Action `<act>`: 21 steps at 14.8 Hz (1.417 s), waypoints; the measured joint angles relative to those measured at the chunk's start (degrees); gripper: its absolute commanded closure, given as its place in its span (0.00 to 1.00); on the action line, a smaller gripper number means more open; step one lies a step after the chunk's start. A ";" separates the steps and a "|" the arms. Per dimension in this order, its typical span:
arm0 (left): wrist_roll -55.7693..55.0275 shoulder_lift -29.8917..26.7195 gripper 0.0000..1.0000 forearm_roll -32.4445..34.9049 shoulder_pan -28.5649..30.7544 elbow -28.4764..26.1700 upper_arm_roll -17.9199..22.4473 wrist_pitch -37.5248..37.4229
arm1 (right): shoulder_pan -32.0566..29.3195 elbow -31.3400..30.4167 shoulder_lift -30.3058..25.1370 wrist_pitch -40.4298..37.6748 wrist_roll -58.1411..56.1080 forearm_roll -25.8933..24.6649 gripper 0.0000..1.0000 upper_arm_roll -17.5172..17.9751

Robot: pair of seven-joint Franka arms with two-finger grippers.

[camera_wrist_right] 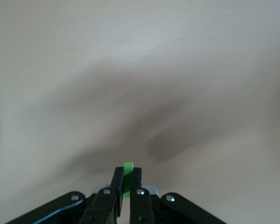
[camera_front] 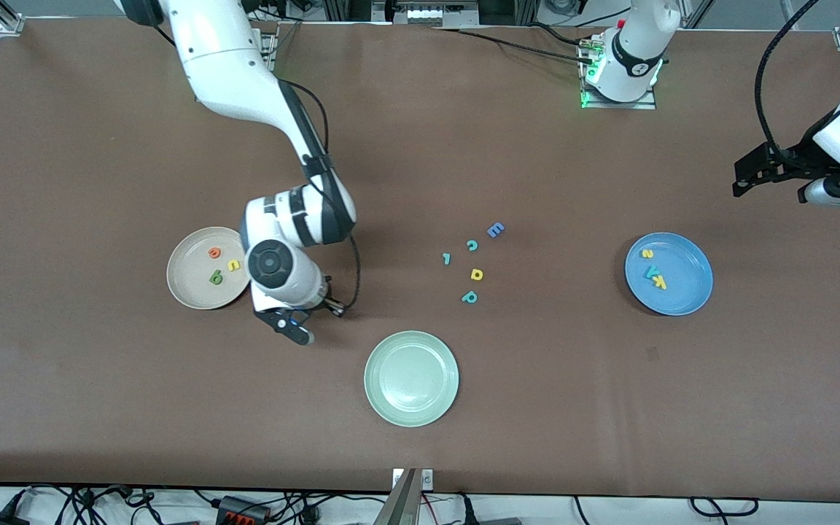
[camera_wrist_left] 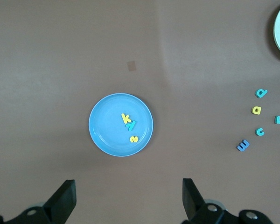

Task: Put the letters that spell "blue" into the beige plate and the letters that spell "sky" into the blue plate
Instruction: 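Place the green stick on the white plate with the right gripper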

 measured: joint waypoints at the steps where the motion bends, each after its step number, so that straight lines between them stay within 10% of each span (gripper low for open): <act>1: -0.31 0.00 0.00 0.00 0.00 0.01 0.00 -0.02 | -0.20 -2.60 -2.03 -1.15 -3.60 0.00 1.00 -1.28; 8: -1.10 0.00 0.00 0.00 0.02 0.03 0.04 -0.04 | -2.50 -14.54 -9.42 -11.91 -30.53 -0.02 1.00 -11.72; 15: -1.13 0.00 0.00 0.00 0.03 0.04 0.06 -0.08 | -11.15 -15.89 -6.92 -12.47 -45.39 -0.02 0.99 -11.83; 16: -1.13 0.00 0.00 0.00 0.04 0.04 0.06 -0.09 | -11.08 -15.89 -6.49 -12.03 -45.69 -0.02 0.86 -11.64; 18: -1.14 0.00 0.00 0.00 0.04 0.04 0.07 -0.09 | -10.88 -15.88 -5.99 -11.52 -45.85 -0.02 0.00 -11.35; 21: -1.14 0.00 0.00 0.00 0.05 0.04 0.07 -0.09 | -10.88 -15.21 -6.15 -11.39 -45.86 0.01 0.00 -11.42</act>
